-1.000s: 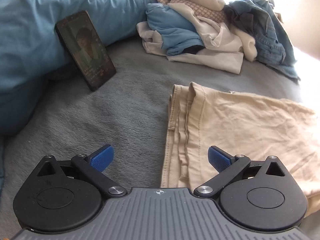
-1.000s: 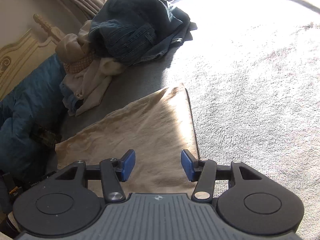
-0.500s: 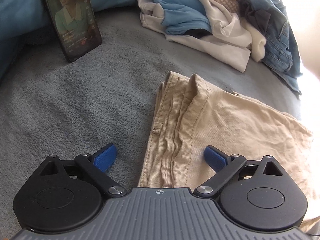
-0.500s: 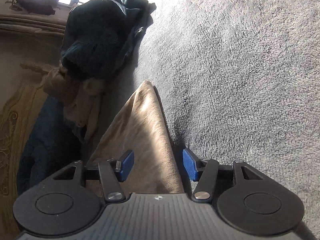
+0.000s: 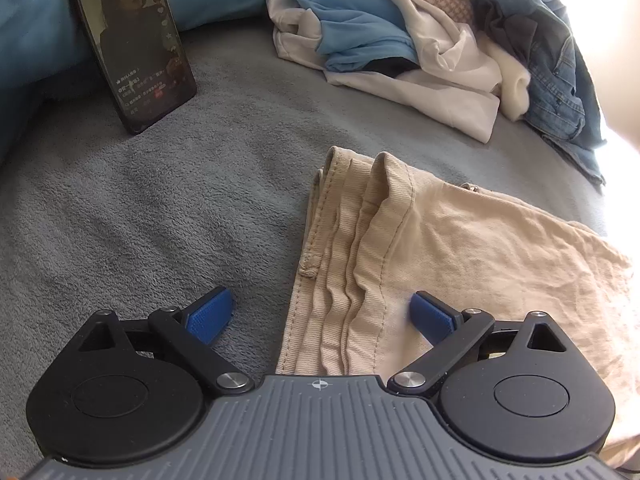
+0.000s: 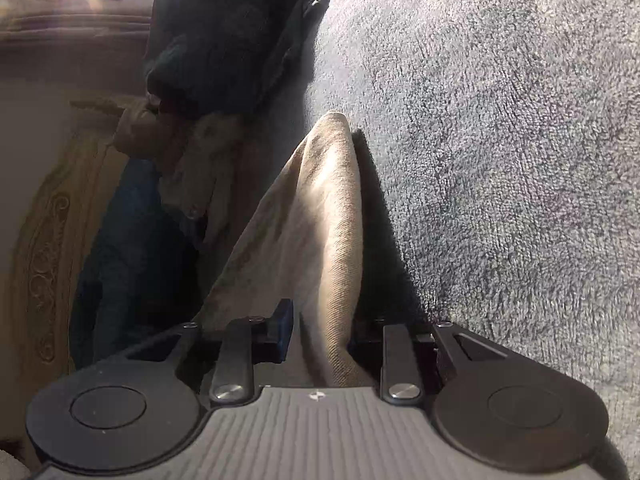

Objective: Fold clothes

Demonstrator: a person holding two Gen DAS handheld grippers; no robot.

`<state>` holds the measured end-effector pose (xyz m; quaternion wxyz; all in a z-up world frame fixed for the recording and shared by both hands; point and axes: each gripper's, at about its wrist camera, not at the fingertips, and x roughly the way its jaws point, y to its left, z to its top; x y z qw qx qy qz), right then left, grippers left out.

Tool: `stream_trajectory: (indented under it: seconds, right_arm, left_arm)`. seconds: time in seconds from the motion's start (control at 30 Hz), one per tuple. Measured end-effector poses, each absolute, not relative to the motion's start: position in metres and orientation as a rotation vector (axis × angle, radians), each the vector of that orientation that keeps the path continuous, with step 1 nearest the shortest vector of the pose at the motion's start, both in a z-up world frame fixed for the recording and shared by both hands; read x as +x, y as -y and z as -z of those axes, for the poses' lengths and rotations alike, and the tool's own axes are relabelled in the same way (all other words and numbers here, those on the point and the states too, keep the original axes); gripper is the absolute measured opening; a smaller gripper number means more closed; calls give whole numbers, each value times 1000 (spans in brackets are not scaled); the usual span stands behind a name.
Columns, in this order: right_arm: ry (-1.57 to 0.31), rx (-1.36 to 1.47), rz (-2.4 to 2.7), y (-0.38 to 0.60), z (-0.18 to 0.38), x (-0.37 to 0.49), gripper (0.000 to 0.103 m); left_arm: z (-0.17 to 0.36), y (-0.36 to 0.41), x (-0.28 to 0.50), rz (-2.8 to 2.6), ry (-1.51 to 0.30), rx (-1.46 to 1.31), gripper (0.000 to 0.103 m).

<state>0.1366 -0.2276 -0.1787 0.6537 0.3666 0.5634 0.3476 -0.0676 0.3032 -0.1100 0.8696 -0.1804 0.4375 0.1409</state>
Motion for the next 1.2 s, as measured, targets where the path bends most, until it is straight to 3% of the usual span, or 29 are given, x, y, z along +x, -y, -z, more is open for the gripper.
stream_trajectory:
  seconds: [0.07,0.27,0.47,0.77,0.9,1.2]
  right_arm:
    - [-1301,790,-838,220,176,130,19]
    - [-1260,699,-765,204,152,125,10]
    - [-1140,775,-719,217,127,119,7]
    - [-1124,761,-681,225,132,118,6]
    - [-1105,782,-683,230,128,119,6]
    - [-1082,787,-635,256,122,123,5]
  left_arm:
    - [111,-301,-68,-302,-911,-368,96]
    - [111,-297,-67,-313,-910,-358,95]
    - [105,-292,-64,-278,-924,-356,75]
    - [107,-291,-65,-235,-925,-393,60]
    - [107,-291,-65,-210,-937,-469,48]
    - [105,-266,-56,-120,-958,-500,48]
